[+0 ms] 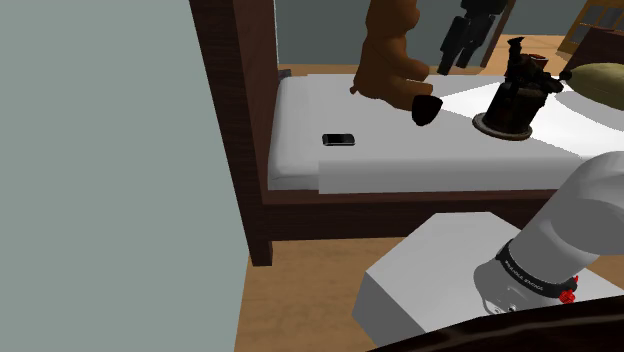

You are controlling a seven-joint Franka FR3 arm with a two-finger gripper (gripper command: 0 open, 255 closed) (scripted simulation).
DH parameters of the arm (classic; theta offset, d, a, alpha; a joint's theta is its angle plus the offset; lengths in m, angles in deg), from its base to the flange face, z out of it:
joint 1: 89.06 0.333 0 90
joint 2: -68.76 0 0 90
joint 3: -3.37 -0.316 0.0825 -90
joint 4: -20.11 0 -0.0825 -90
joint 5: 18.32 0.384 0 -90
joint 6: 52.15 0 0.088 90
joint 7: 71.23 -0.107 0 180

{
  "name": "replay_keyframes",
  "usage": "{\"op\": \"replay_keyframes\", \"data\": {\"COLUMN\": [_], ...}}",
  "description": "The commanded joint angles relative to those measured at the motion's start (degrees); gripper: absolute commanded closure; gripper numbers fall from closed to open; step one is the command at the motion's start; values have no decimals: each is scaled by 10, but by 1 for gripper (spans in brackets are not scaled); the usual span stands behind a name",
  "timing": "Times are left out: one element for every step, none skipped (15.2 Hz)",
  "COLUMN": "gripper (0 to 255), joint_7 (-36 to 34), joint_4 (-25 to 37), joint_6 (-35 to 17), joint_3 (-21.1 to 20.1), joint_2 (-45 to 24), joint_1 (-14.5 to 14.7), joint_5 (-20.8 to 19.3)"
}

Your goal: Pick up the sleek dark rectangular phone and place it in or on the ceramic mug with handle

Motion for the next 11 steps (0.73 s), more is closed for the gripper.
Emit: {"op": "replay_keyframes", "data": {"gripper": [0,0,0,0,0,0,0,0,0,0,0], "joint_7": [0,14,28,41,55,69,82,96,109,123,136], "joint_4": [0,-4,-7,-9,-10,-11,-10,-10,-8,-5,-2], "joint_6": [0,-17,-34,-51,-67,-83,-99,-115,-130,-145,-159], "joint_3": [0,4,8,11,15,18,21,25,27,30,33], "joint_2": [0,-15,-31,-47,-64,-81,-99,-118,-136,-156,-175], "joint_1": [0,4,8,12,17,21,25,29,33,37,41], "joint_5": [0,-2,-4,-5,-7,-8,-9,-9,-10,-10,-10]}}
